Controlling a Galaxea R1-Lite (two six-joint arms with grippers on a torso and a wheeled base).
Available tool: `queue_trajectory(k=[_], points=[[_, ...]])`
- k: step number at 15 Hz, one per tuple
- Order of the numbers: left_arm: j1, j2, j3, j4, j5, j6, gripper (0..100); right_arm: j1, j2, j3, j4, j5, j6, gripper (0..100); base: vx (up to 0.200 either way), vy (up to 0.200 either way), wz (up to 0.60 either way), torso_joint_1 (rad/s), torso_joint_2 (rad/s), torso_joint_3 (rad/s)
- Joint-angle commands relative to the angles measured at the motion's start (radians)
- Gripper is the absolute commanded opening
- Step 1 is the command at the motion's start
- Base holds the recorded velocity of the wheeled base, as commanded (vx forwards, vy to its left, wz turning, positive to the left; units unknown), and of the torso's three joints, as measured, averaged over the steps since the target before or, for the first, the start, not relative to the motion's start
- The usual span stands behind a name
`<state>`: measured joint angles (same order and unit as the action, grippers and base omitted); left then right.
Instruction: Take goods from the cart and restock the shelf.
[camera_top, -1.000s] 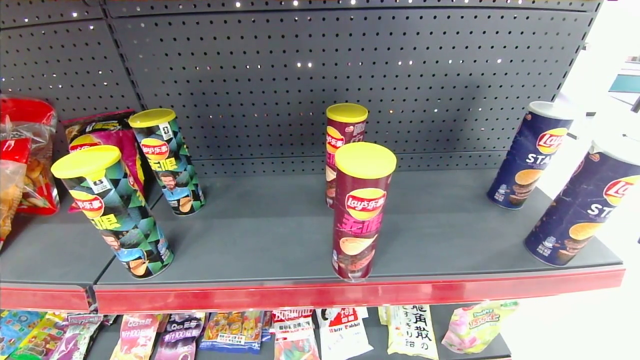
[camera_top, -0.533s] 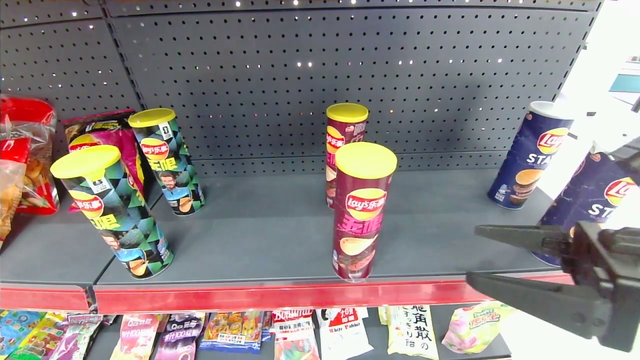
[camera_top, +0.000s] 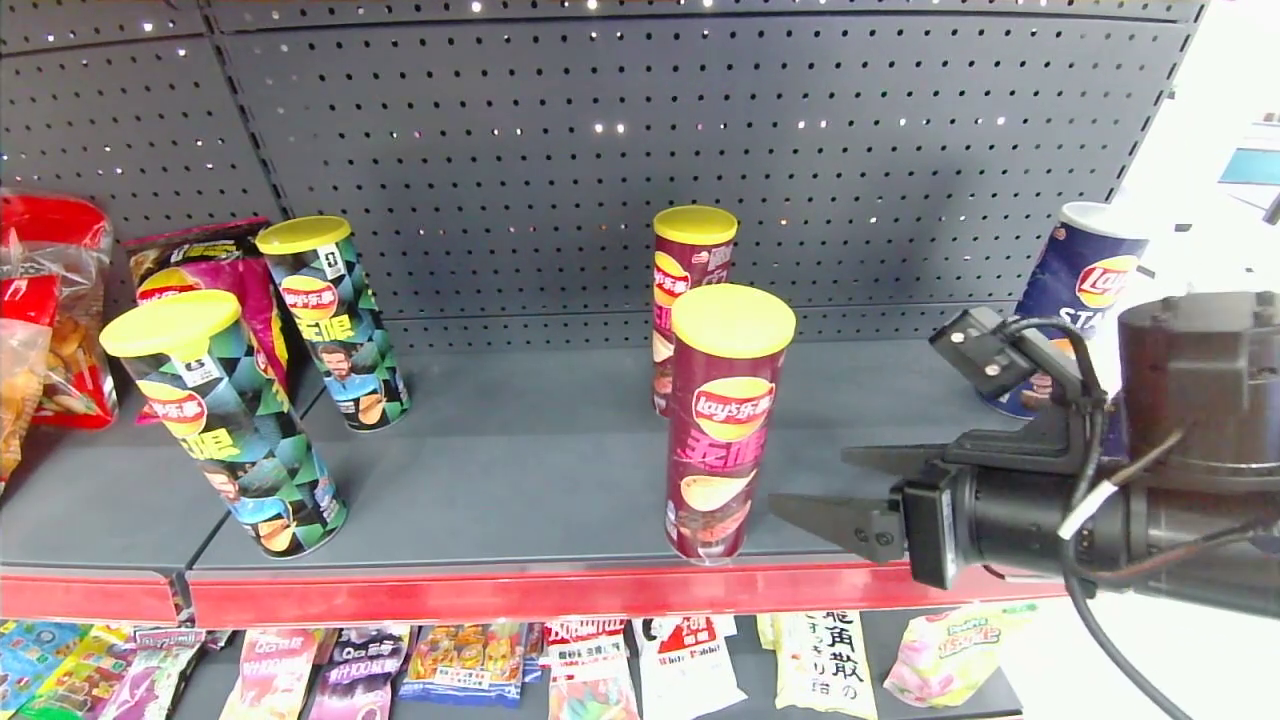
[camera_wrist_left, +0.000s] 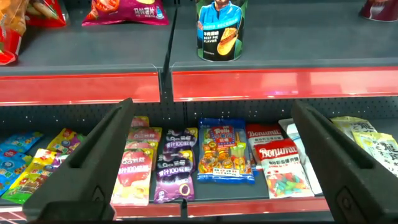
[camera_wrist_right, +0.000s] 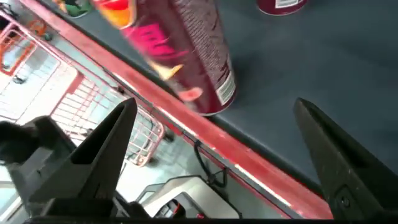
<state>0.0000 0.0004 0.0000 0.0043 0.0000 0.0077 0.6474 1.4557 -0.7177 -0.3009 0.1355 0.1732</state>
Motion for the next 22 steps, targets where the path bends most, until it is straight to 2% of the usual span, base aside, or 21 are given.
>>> queue_trajectory(k=[1,7,10,12,15,22], points=[[0.000,0.000,0.000,0.000,0.000,0.000,100,-0.002,0.061,-0.011,0.002,-0.025,-0.001,100,0.000,0.000,0.00,0.000,0.00,0.000],[0.000,0.000,0.000,0.000,0.000,0.000,100,-0.028,0.054,0.006,0.003,-0.031,-0.020,100,0.000,0.000,0.00,0.000,0.00,0.000],[0.000,0.000,0.000,0.000,0.000,0.000,100,-0.071,0.057,0.024,0.008,-0.036,-0.103,100,0.000,0.000,0.00,0.000,0.00,0.000],[0.000,0.000,0.000,0.000,0.000,0.000,100,-0.091,0.083,0.026,0.008,-0.088,-0.164,100,0.000,0.000,0.00,0.000,0.00,0.000],[0.000,0.000,0.000,0.000,0.000,0.000,100,-0.089,0.133,0.012,0.002,-0.151,-0.193,100,0.000,0.000,0.00,0.000,0.00,0.000],[0.000,0.000,0.000,0.000,0.000,0.000,100,-0.071,0.192,-0.017,0.000,-0.191,-0.233,100,0.000,0.000,0.00,0.000,0.00,0.000]])
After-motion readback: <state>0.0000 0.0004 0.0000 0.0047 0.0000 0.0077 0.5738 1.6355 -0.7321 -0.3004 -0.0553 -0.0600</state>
